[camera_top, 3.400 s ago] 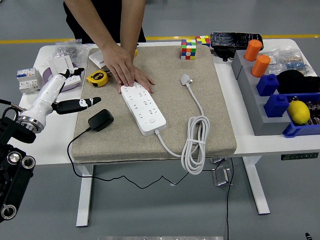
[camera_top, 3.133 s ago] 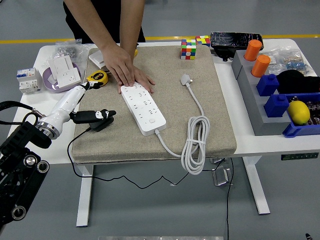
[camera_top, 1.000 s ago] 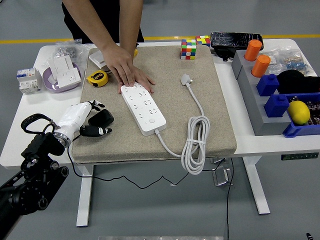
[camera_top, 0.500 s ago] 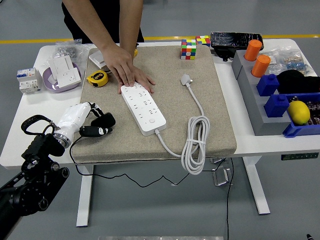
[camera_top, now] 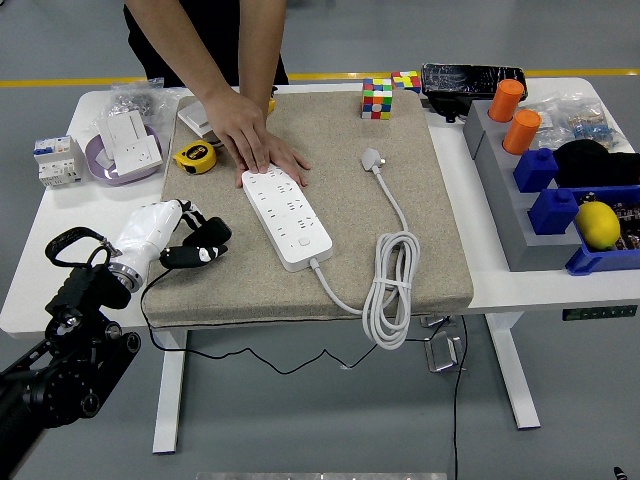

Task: Pick up the plug,place it near the board,insert it into the board,press the button

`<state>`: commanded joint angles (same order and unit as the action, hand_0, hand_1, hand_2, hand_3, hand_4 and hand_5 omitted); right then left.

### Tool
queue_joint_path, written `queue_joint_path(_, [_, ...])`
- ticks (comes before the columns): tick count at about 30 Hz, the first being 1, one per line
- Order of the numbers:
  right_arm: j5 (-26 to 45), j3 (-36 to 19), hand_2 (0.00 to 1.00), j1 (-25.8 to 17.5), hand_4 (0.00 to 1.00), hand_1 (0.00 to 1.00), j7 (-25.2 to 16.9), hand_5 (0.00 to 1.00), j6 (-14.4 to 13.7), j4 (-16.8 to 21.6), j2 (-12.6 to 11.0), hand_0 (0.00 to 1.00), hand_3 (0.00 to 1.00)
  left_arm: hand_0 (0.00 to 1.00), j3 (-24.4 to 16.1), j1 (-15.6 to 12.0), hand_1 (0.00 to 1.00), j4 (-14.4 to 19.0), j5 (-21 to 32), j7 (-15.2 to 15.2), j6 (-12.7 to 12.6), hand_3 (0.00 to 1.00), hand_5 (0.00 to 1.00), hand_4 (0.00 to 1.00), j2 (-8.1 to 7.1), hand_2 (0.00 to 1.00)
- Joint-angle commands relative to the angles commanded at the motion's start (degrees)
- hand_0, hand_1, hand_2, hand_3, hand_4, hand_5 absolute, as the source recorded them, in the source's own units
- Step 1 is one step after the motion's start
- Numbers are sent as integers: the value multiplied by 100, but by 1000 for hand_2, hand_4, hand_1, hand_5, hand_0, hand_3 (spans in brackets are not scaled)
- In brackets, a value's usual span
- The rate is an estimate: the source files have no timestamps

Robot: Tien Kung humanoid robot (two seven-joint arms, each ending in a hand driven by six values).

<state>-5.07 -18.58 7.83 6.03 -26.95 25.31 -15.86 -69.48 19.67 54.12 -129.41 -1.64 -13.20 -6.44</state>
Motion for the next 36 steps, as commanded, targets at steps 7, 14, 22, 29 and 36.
queue_joint_path(7, [8, -12, 782, 13, 998, 841, -9, 998, 9, 0, -4, 939, 795, 561, -1, 22, 669, -14, -8, -15, -70, 509, 425, 729, -8, 531])
queue_joint_path(14, [10, -32, 782, 33, 998, 841, -12, 998, 13, 2, -2, 939, 796, 539, -3, 37, 629, 63, 27, -32, -112, 509, 402, 576, -28, 522])
queue_joint_path(22, [22, -35, 782, 38, 998, 841, -15, 998, 15, -1, -4, 939, 796, 517, 51, 121, 594, 209, 283, -80, -65, 513, 215, 464, -89, 515])
queue_joint_path(29, [31, -23, 782, 40, 998, 840, -17, 998, 16, -1, -5, 939, 795, 493, 129, 217, 566, 281, 450, -86, 139, 496, 57, 449, -101, 476])
queue_joint_path(36, [30, -7, 782, 33, 998, 840, -15, 998, 15, 1, -13, 939, 796, 483, 179, 269, 561, 285, 488, -72, 304, 507, 9, 479, -105, 474])
